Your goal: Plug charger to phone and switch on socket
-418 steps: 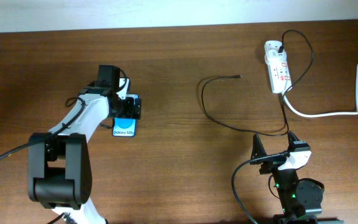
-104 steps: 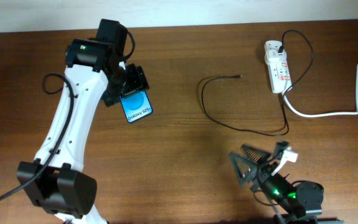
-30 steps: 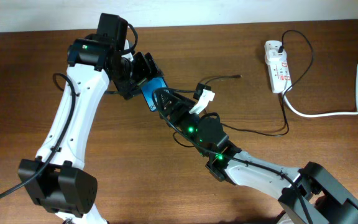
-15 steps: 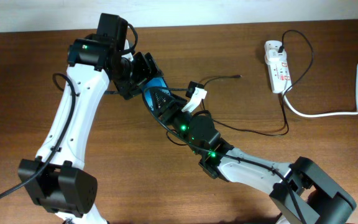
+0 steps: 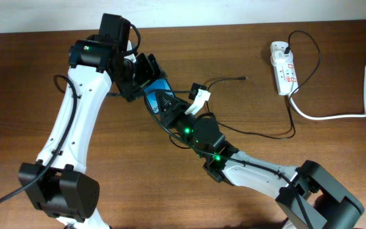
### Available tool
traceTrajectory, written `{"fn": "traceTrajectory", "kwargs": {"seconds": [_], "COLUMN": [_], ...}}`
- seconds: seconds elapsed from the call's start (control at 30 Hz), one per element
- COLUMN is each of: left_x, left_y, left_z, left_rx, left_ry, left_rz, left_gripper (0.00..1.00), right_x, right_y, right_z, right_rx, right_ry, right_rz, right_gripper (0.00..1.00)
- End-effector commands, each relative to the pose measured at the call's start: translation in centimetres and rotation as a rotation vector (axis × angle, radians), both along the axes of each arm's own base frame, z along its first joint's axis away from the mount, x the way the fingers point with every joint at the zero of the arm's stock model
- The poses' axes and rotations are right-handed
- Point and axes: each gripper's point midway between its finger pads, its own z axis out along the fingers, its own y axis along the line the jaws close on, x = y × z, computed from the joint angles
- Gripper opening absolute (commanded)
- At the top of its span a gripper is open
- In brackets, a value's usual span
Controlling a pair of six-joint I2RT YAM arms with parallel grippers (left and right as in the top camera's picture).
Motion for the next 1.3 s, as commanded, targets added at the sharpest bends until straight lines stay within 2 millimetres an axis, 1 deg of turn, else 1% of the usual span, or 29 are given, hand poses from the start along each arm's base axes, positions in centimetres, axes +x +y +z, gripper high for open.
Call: {"fn": "traceTrajectory", "kwargs": {"seconds": [0.0,0.03,0.1,0.3,0.4,0.47,0.5,0.57,0.63,0.7,0.73,0.8,0.93,1.07,1.2,1.27], "left_x": [-0.1,-0.1,-0.1,-0.1,-0.1,-0.1,-0.1,-0.1,-0.1,-0.1,-0.1,-0.1,-0.1,-0.1,0.1,0.1], "left_y": [-0.5,-0.5,-0.5,-0.5,-0.5,-0.5,-0.5,-0.5,-0.5,-0.5,-0.5,-0.5,-0.5,-0.5,-0.1,0.4], "left_z": [0.6,0.6,0.6,0.6,0.6,0.6,0.6,0.6,0.6,0.6,0.6,0.6,0.6,0.6,0.6,0.6], "left_rx": [-0.024,-0.024,-0.024,-0.024,-0.024,-0.024,-0.024,-0.024,-0.024,-0.024,-0.024,-0.024,-0.024,-0.022,-0.009,-0.004], "left_ry": [-0.006,-0.006,-0.006,-0.007,-0.007,-0.006,-0.006,-0.006,-0.006,-0.006,-0.006,-0.006,-0.006,-0.010,-0.052,-0.063], "left_rz": [-0.006,-0.007,-0.007,-0.006,-0.006,-0.006,-0.007,-0.006,-0.006,-0.006,-0.006,-0.006,-0.006,-0.012,-0.089,-0.114], "left_gripper": [0.40,0.41,0.42,0.43,0.47,0.52,0.54,0.67,0.73,0.82,0.89,0.99,0.99,0.99,0.99,0.99], "right_x": [-0.2,-0.2,-0.2,-0.2,-0.3,-0.3,-0.3,-0.3,-0.4,-0.4,-0.5,-0.5,-0.5,0.0,0.7,0.9], "right_y": [0.8,0.9,0.9,0.8,0.9,0.9,0.9,1.0,1.0,1.0,1.1,1.1,1.1,0.6,-0.2,-0.4], "right_z": [0.4,0.0,-0.6,-0.3,0.5,0.8,0.8,0.8,0.8,0.9,1.2,1.4,1.3,0.3,0.1,-0.1], "right_rx": [-0.003,-0.013,-0.030,-0.021,0.002,0.009,0.016,0.036,0.055,0.096,0.104,0.107,0.106,0.131,0.143,0.188], "right_ry": [-0.014,-0.004,0.014,0.005,-0.018,-0.025,-0.020,-0.005,0.011,0.036,0.027,0.023,0.024,0.097,0.111,0.156], "right_rz": [0.031,0.031,0.031,0.031,0.035,0.039,0.039,0.042,0.049,0.050,0.055,0.059,0.059,0.043,0.025,0.024], "right_gripper": [0.15,0.13,0.04,0.04,0.04,0.04,0.04,0.04,0.04,0.04,0.04,0.04,0.04,0.04,0.04,0.04]}}
